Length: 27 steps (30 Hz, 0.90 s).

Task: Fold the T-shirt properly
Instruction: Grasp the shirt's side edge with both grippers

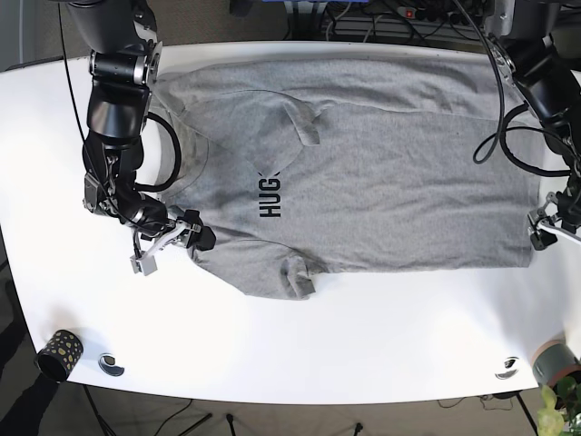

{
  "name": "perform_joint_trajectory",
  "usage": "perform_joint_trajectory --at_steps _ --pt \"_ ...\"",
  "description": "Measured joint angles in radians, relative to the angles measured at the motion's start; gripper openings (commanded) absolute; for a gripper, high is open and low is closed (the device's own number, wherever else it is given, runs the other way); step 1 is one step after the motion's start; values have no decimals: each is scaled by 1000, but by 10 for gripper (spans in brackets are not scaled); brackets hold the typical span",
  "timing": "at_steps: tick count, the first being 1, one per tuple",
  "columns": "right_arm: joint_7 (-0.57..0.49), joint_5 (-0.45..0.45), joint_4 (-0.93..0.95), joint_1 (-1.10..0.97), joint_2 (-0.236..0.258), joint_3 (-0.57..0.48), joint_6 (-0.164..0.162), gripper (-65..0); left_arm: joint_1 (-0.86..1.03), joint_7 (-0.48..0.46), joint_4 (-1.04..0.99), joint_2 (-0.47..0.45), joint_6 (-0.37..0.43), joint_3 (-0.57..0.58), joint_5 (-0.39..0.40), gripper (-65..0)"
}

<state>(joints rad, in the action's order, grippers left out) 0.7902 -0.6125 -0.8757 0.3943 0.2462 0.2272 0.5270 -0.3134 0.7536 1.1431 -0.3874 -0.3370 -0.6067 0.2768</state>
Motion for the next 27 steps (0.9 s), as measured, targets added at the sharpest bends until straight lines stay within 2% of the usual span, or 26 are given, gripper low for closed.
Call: perform_joint_trajectory --at_steps 2,4,9,12,16,18,21,27 --pt "5 3 0 -3 0 0 -1 -439 -24 -34 -59 -23 49 -1 -11 -222" --pt "7 8 1 -7 0 0 -3 -517 -46 -52 -123 -46 49 -2 -8 -222" --pt "17 7 3 -13 -2 0 -3 -642 -117 -67 -290 -68 49 -1 -13 -222" --pt "18 11 3 -13 -3 -3 -3 -650 -143 -68 -360 -66 48 0 -6 -222" --pt "17 10 3 -14 -2 -3 -3 -650 -145 -67 -392 -65 -47 0 -10 -222" --pt "18 11 3 -14 -2 -3 -3 -650 -145 -67 -394 -64 -65 0 -11 -222" --pt "17 10 3 -14 0 -3 -2 -650 -146 -67 -394 -65 -64 1 -11 -228" --pt "18 11 3 -14 3 -3 -2 -650 -138 -65 -394 -62 -67 117 -11 -231"
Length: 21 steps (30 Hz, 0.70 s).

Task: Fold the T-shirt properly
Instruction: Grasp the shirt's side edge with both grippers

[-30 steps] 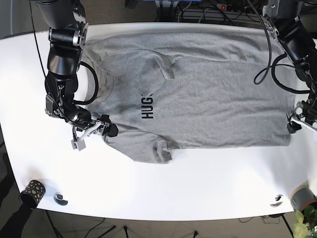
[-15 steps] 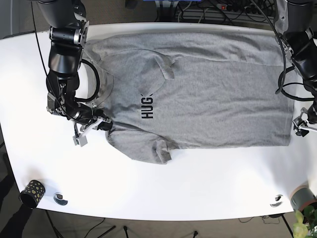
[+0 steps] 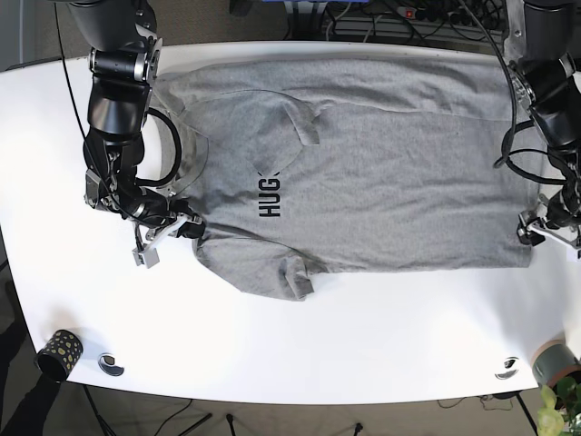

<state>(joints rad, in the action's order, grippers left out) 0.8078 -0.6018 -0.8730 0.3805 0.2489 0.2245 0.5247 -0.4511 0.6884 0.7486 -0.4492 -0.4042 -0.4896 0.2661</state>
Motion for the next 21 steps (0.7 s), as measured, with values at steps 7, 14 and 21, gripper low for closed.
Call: perform_joint_trajectory --at_steps 7,14,21 --pt "0 0 0 0 -2 1 0 -650 36 -9 -9 0 -1 25 5 -226" --pt "8 8 -32 -10 -2 3 -1 -650 24 -72 -100 -19 -18 23 34 -229" --pt "9 11 -80 -25 -2 3 -4 -650 21 -79 -106 -6 -51 23 31 -264"
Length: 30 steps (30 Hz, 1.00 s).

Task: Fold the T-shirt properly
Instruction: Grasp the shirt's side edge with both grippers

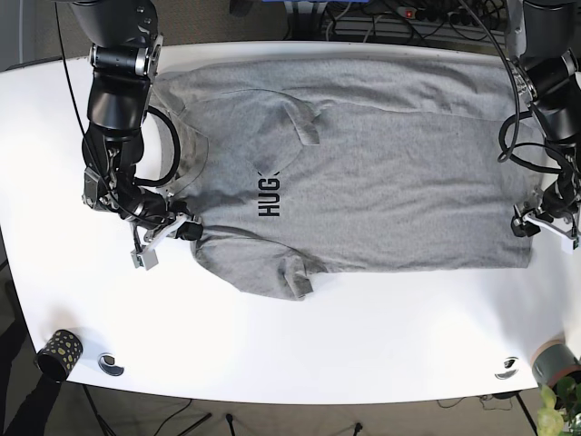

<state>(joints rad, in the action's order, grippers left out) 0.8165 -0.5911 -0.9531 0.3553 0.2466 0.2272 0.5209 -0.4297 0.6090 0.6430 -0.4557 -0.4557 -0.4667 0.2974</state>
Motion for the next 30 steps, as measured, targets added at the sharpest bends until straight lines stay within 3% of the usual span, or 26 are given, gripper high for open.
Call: perform_joint_trajectory --at_steps 7,10,15,22,30 --pt "2 2 0 0 0 0 0 -650 -28 0 -11 32 -3 17 3 -575" --pt "3 1 0 0 0 0 0 -650 -33 -1 -16 32 -6 90 8 -650" --pt "3 1 0 0 0 0 0 -650 -29 -32 -14 33 -9 100 11 -650" --pt "6 -5 -4 -8 1 0 0 -650 21 -5 75 43 -9 104 0 -650" --pt "14 0 -97 0 5 0 0 -650 58 124 292 64 6 107 -32 -650"
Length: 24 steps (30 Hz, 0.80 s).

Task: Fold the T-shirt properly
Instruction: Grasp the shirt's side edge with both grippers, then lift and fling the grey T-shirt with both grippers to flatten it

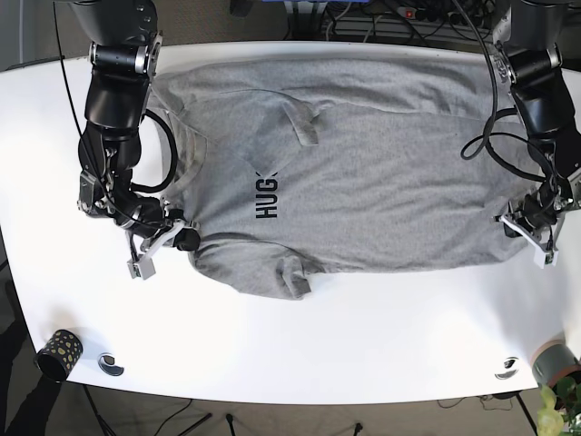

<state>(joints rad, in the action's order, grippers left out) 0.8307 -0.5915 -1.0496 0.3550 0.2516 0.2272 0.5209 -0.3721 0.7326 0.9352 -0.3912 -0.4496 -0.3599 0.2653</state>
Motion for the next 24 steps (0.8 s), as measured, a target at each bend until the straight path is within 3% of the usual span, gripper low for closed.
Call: perform_joint_trajectory --at_steps 13,20,24 --pt "91 3 -4 270 85 -5 3 -650 -163 129 261 36 -12 8 2 -650" --pt "175 -3 -2 503 130 -6 4 -650 -372 182 346 29 -15 10 7 -650" --pt "198 -7 -2 652 166 -95 5 -650 -518 188 347 -16 -20 50 16 -650"
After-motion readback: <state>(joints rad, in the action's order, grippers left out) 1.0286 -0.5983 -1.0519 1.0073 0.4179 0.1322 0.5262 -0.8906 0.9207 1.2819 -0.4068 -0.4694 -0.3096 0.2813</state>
